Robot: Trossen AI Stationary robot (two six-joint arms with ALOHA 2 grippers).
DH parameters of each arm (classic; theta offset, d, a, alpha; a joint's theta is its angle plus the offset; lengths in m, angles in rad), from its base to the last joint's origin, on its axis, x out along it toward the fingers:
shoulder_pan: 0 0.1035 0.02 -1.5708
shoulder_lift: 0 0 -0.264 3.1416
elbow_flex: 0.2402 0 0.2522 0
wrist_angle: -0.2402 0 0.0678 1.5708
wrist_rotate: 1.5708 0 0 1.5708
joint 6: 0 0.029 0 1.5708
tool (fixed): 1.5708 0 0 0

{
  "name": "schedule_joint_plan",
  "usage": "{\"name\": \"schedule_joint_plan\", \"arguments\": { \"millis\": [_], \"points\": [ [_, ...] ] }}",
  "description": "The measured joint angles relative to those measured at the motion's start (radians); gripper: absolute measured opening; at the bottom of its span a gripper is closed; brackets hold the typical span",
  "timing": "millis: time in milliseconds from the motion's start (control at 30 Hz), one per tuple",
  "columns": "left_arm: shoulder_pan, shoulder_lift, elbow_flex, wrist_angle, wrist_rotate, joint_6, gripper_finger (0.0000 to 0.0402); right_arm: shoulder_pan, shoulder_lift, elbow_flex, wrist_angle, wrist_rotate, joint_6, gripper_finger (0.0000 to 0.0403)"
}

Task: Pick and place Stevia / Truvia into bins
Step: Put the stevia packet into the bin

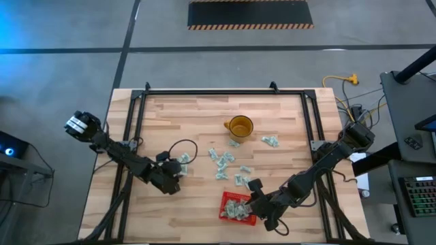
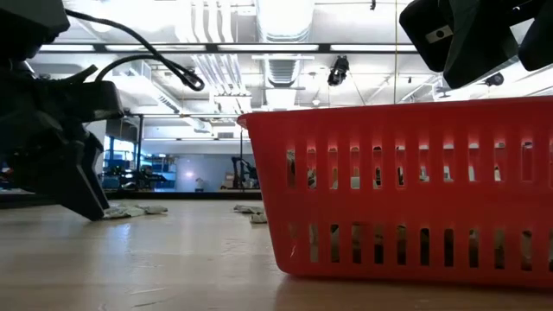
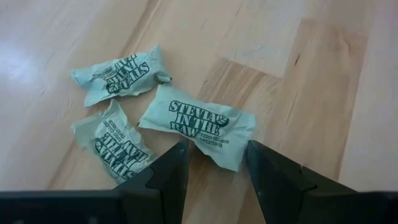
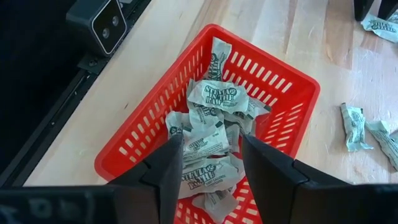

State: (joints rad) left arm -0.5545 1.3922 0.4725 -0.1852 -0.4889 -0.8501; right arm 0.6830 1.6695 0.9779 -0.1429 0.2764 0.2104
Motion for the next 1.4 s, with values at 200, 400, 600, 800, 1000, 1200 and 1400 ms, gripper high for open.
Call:
{"name": "schedule_joint_plan", "arguments": {
  "millis": [200, 400, 600, 800, 1000, 1200, 1400],
  "points": [
    [0.017, 0.004, -0.004, 0.086, -0.013, 0.076, 0.0148, 0.000, 0.000, 0.000, 0.000, 0.000, 0.000, 0.0157],
    [0.039, 0.004, -0.008, 0.095, -0.014, 0.089, 0.0148, 0.000, 0.000, 0.000, 0.000, 0.001, 0.015, 0.0151],
    [0.044, 0.004, -0.010, 0.097, -0.013, 0.152, 0.0148, 0.000, 0.000, 0.000, -0.001, 0.001, 0.018, 0.0154],
    [0.044, 0.004, -0.010, 0.097, -0.016, 0.211, 0.0148, 0.000, 0.000, 0.000, -0.001, 0.001, 0.018, 0.0157],
    [0.044, 0.004, -0.010, 0.099, -0.077, 0.237, 0.0148, 0.000, 0.000, 0.000, -0.001, 0.001, 0.018, 0.0150],
    [0.044, 0.015, -0.012, 0.149, -0.119, 0.288, 0.0148, 0.000, 0.000, 0.000, -0.001, 0.001, 0.018, 0.0149],
    [0.049, 0.025, -0.024, 0.233, -0.140, 0.366, 0.0148, 0.000, 0.000, -0.001, -0.001, 0.001, 0.018, 0.0153]
  ]
}}
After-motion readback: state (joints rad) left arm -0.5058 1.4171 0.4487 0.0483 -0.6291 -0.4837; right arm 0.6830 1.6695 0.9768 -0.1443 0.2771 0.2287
